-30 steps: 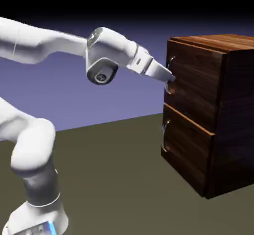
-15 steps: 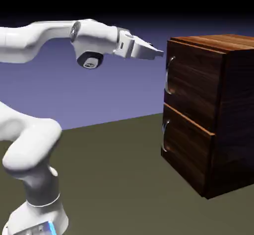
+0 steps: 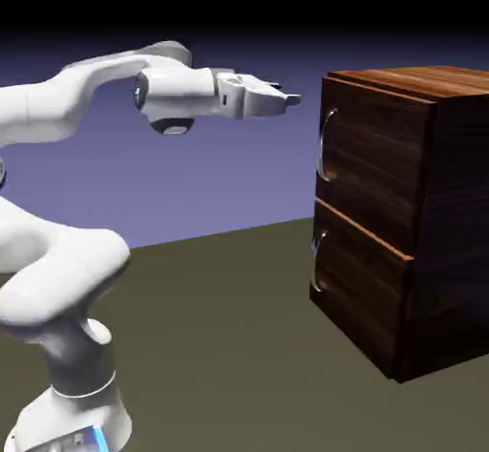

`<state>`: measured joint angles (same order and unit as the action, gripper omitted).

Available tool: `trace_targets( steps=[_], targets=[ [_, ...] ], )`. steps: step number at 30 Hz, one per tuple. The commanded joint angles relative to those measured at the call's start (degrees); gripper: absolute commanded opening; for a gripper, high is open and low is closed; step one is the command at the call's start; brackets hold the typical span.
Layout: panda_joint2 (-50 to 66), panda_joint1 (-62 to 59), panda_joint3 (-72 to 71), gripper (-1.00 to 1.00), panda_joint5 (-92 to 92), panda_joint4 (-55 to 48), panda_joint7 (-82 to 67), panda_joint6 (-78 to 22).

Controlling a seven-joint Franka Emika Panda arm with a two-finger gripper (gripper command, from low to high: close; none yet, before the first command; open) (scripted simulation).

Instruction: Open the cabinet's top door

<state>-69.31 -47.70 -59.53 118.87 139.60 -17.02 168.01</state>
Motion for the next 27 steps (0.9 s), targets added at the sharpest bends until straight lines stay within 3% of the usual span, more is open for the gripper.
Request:
trace_targets(
  steps=[1, 15, 21, 22, 27],
  targets=[
    [-0.77, -1.02, -1.25, 0.0, 2.5, -0.45, -1.25, -0.13],
    [-11.33, -14.96, -18.41, 0.0, 36.76, -6.62, -18.39, -1.85],
    [-11.11, -24.15, -20.2, 0.0, 37.73, -14.08, -17.99, -3.51],
    [-11.11, -24.15, -20.2, -1.0, 37.73, -14.08, -17.99, -3.51],
    [-12.1, -18.58, -17.64, -1.0, 38.91, -5.77, -20.19, -11.89]
  ],
)
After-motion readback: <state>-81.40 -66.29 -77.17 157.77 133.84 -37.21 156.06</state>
